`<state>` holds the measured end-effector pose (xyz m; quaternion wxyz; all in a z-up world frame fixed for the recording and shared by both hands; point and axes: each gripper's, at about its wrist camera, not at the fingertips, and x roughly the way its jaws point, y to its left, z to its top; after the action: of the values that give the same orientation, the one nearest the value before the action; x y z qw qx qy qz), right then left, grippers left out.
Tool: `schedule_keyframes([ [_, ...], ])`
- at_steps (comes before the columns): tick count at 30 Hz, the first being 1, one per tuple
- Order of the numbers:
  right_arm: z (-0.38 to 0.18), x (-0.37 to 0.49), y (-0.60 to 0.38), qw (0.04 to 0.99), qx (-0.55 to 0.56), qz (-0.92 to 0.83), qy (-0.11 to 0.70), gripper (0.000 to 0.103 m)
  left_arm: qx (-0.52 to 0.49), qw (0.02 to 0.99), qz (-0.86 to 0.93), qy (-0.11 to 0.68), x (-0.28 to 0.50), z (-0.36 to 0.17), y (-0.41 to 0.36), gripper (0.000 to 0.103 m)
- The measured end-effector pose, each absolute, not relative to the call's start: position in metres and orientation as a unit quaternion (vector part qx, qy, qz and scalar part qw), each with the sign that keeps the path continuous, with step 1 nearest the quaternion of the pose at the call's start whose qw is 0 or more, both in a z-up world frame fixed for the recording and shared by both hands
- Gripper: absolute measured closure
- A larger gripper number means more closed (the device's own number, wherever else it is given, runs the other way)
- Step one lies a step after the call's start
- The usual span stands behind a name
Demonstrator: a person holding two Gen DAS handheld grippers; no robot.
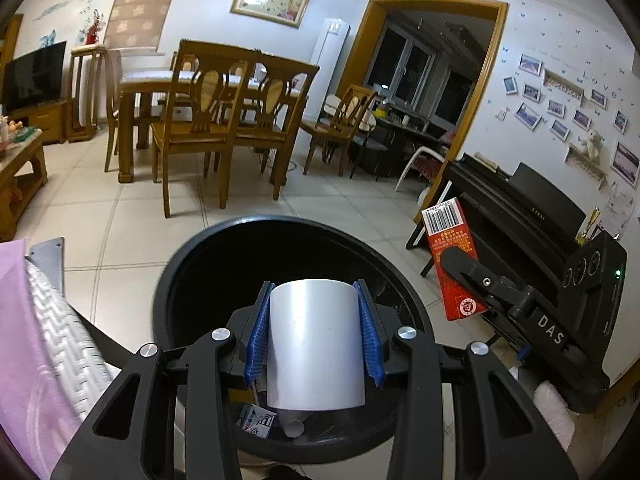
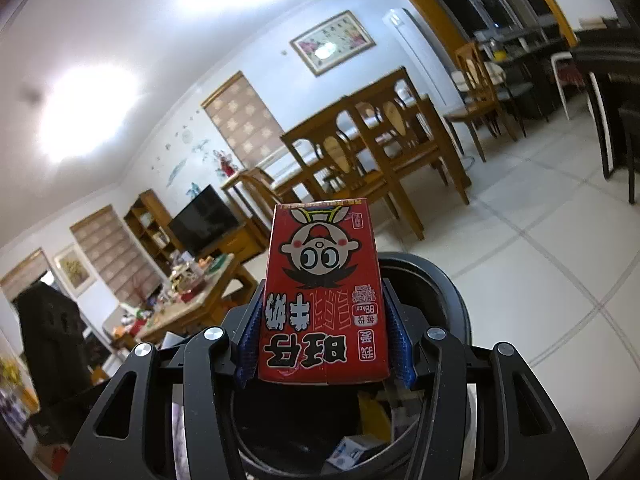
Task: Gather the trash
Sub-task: 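Carry both items over the black bin while both tools open to drop them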
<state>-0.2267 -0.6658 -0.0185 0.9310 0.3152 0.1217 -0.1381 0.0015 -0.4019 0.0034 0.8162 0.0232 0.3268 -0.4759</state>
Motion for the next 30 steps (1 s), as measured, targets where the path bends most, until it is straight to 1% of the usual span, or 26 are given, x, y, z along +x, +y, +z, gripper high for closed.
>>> schedule_keyframes([
  [4, -0.034, -0.220, -0.676, 0.925, 0.330, -0.136, 0.130, 0.050, 0.036, 0.814, -0.472, 0.336, 0.000, -0.007, -0.413, 0.063],
  [11, -0.045, -0.197, -0.675, 0.923, 0.335, -0.126, 0.143, 0.050, 0.058, 0.808, -0.465, 0.357, 0.001, -0.024, -0.425, 0.063],
  [24, -0.048, -0.168, -0.668, 0.921, 0.333, -0.112, 0.166, 0.050, 0.077, 0.811, -0.455, 0.360, -0.002, -0.027, -0.429, 0.062],
  [25, -0.046, -0.167, -0.670, 0.921, 0.333, -0.111, 0.166, 0.049, 0.077, 0.811, -0.455, 0.359, -0.002, -0.027, -0.429, 0.062],
  [28, -0.045, -0.168, -0.669, 0.921, 0.335, -0.112, 0.163, 0.040, 0.082, 0.814, -0.449, 0.358, -0.003, -0.025, -0.428, 0.061],
  [30, -0.044, -0.165, -0.672, 0.922, 0.335, -0.113, 0.158, 0.039, 0.085, 0.817, -0.446, 0.356, -0.005, -0.023, -0.427, 0.054],
])
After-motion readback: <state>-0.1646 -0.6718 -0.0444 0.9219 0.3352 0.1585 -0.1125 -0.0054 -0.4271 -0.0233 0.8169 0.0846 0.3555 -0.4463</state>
